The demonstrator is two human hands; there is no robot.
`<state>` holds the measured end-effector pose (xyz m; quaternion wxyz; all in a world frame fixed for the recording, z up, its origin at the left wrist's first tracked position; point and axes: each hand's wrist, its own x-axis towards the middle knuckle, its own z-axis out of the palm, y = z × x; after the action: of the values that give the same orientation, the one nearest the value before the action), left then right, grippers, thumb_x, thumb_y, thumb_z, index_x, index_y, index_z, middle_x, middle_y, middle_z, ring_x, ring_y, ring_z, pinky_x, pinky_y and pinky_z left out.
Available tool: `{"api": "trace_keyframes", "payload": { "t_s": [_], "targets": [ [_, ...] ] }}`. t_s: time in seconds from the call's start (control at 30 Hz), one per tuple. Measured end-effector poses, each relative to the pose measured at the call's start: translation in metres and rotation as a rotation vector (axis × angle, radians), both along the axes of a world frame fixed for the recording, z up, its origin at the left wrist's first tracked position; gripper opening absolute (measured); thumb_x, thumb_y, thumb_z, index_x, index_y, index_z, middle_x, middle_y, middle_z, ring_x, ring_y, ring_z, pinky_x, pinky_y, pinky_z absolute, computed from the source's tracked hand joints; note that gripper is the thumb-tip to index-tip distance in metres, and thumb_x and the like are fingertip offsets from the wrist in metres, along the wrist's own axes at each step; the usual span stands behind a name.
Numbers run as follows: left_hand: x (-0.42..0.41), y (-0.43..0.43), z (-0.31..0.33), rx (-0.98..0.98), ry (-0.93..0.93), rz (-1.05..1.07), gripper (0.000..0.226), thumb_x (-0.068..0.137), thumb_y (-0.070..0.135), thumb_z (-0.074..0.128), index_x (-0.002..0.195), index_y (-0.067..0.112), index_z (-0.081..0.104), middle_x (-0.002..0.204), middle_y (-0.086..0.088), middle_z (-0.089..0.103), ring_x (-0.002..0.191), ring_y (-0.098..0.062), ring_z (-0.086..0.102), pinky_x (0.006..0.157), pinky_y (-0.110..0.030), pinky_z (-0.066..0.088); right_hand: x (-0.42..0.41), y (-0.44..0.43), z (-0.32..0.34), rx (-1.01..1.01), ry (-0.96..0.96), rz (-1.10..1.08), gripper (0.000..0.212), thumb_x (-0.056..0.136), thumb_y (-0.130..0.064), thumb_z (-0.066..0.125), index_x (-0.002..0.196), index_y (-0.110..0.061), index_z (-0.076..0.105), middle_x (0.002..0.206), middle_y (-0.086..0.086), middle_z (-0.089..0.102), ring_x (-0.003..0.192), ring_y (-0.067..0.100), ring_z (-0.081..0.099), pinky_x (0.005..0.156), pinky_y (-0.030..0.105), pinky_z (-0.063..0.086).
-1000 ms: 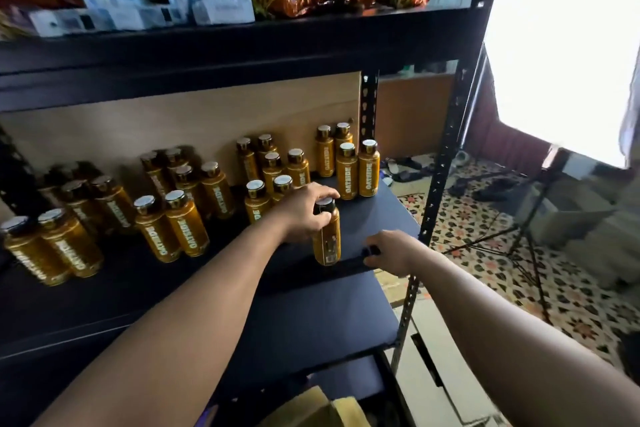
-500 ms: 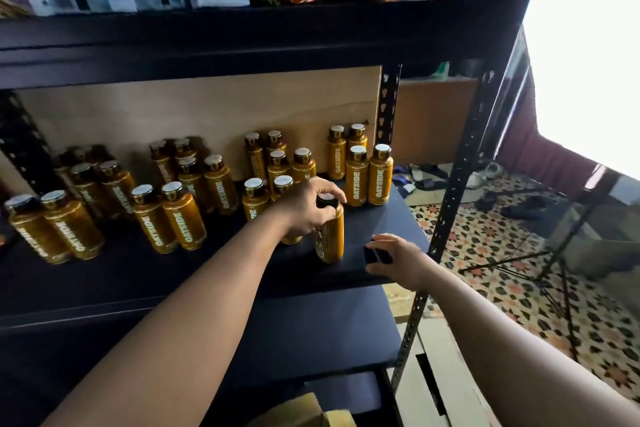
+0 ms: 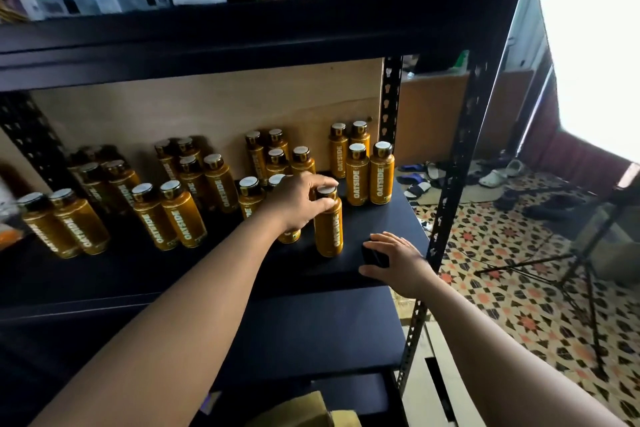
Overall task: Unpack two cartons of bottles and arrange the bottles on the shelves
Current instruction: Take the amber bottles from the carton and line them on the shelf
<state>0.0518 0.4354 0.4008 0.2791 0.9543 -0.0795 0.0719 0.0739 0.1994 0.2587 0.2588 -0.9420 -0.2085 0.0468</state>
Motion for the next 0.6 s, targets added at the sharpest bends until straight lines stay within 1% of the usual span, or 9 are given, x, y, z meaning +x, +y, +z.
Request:
{"api": "trace_keyframes", "payload": {
  "t_s": [0.1,0.17,0.23,0.3,0.37,0.43,0.53,0.6],
  "targets": [
    [0.004,-0.003,-0.001,0.020,0.019,0.038,0.049,0.096,0.032,0.065,0.143,0.030,0.053,0.145,0.001,0.055,0.131,-0.020,0.052,0.098,-0.027,0.040,-0.002,-0.001,-0.001,0.008,-0.012,-0.008,0.068,0.091,-0.062,0.063,0.151,-0.033,0.048,0.162,-0.013,0.034,0.154,0.011,0.017,0.125,0.036,0.015],
    [0.006,-0.006,-0.002,0.024,0.026,0.060,0.052,0.096,0.036,0.065,0.145,0.029,0.050,0.147,-0.001,0.053,0.132,-0.022,0.051,0.098,-0.027,0.040,-0.005,-0.001,-0.002,0.019,-0.024,-0.023,0.068,0.091,-0.063,0.063,0.150,-0.033,0.048,0.162,-0.014,0.035,0.154,0.010,0.018,0.125,0.036,0.015],
    [0.008,-0.010,-0.002,0.026,0.015,0.052,0.053,0.095,0.037,0.066,0.145,0.027,0.052,0.146,-0.001,0.055,0.130,-0.021,0.053,0.098,-0.027,0.041,-0.010,-0.001,-0.005,0.050,-0.041,-0.053,0.068,0.090,-0.064,0.062,0.149,-0.032,0.050,0.161,-0.015,0.037,0.154,0.008,0.019,0.125,0.034,0.014],
    [0.010,-0.014,-0.003,0.018,0.004,0.029,0.052,0.094,0.037,0.067,0.143,0.026,0.053,0.142,0.000,0.058,0.125,-0.021,0.056,0.100,-0.032,0.046,-0.016,-0.001,-0.008,0.089,-0.069,-0.085,0.067,0.090,-0.064,0.063,0.147,-0.031,0.052,0.159,-0.016,0.039,0.153,0.007,0.021,0.125,0.032,0.012],
    [0.015,-0.018,-0.003,0.015,0.004,0.007,0.051,0.094,0.037,0.067,0.142,0.026,0.054,0.142,0.000,0.058,0.125,-0.021,0.056,0.102,-0.036,0.048,-0.020,-0.001,-0.010,0.099,-0.091,-0.099,0.066,0.091,-0.063,0.063,0.147,-0.030,0.052,0.159,-0.016,0.040,0.153,0.006,0.021,0.124,0.031,0.010],
    [0.020,-0.021,-0.002,0.011,0.016,-0.008,0.051,0.095,0.037,0.067,0.142,0.025,0.054,0.143,0.000,0.057,0.127,-0.021,0.055,0.101,-0.034,0.046,-0.021,-0.002,-0.009,0.102,-0.089,-0.104,0.067,0.090,-0.061,0.064,0.148,-0.029,0.052,0.158,-0.016,0.041,0.152,0.006,0.021,0.124,0.030,0.011],
    [0.027,-0.026,0.000,-0.003,0.014,-0.030,0.050,0.095,0.034,0.067,0.142,0.023,0.054,0.143,-0.001,0.056,0.126,-0.020,0.054,0.094,-0.026,0.042,-0.019,-0.003,-0.007,0.131,-0.062,-0.120,0.069,0.088,-0.062,0.067,0.147,-0.029,0.054,0.157,-0.015,0.043,0.151,0.007,0.024,0.123,0.031,0.018],
    [0.030,-0.028,0.001,-0.014,0.013,-0.038,0.049,0.095,0.033,0.067,0.141,0.022,0.055,0.142,-0.001,0.058,0.125,-0.019,0.054,0.091,-0.024,0.039,-0.018,-0.003,-0.008,0.140,-0.053,-0.129,0.069,0.086,-0.064,0.068,0.146,-0.030,0.055,0.156,-0.015,0.045,0.150,0.009,0.027,0.122,0.033,0.022]
  ]
}}
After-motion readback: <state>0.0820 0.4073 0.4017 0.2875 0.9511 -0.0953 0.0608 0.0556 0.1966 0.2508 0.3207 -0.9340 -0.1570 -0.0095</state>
